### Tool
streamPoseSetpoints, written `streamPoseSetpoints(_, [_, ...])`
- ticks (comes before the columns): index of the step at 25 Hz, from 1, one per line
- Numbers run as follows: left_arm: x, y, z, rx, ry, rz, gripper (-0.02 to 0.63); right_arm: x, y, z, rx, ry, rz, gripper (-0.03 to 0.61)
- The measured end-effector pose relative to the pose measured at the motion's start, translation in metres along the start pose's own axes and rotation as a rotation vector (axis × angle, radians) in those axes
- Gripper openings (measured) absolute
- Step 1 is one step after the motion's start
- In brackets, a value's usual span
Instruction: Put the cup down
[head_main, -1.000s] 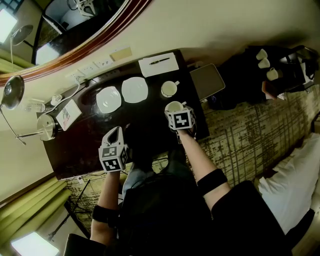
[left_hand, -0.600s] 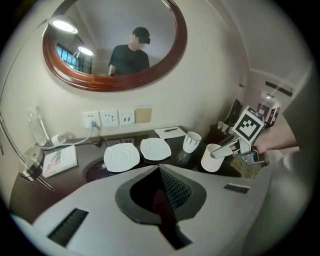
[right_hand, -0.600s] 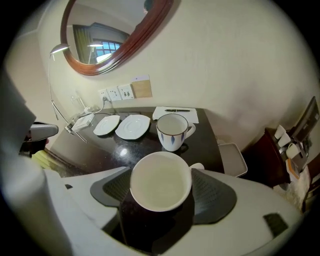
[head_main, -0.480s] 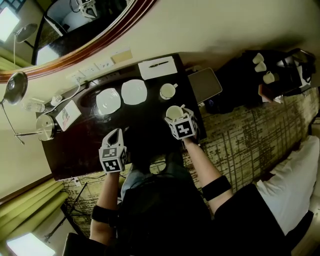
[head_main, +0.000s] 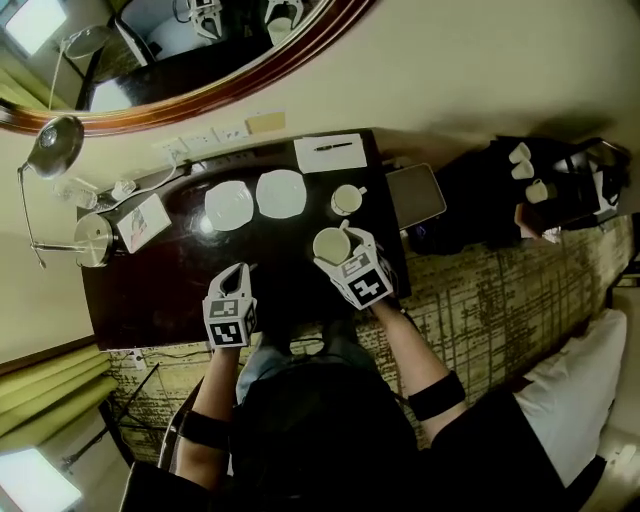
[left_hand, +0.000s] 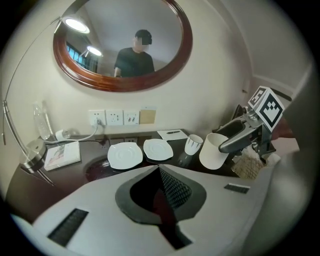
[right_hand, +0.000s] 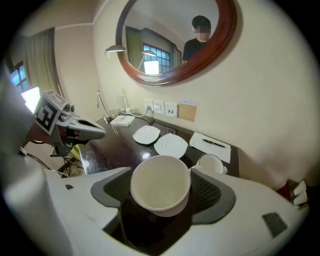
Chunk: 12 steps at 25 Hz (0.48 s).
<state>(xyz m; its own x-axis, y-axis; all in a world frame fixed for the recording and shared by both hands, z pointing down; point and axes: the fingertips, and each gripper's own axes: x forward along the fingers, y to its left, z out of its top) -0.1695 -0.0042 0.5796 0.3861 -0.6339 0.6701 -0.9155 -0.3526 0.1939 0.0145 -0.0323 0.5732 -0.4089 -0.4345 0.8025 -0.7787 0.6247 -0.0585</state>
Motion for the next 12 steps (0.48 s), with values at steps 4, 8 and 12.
streamPoseSetpoints(4, [-0.008,0.013,-0.004,-0.032,-0.013,0.021,0.000,0.014,0.027,0.031,-0.088,-0.033,0.089,0.380])
streamPoseSetpoints(8, [-0.016,0.030,-0.005,-0.050,-0.022,0.048,0.000,0.041,0.049,0.069,-0.184,-0.050,0.173,0.379])
streamPoseSetpoints(12, [-0.015,0.048,0.000,-0.048,-0.033,0.067,0.000,0.073,0.066,0.115,-0.274,-0.080,0.244,0.379])
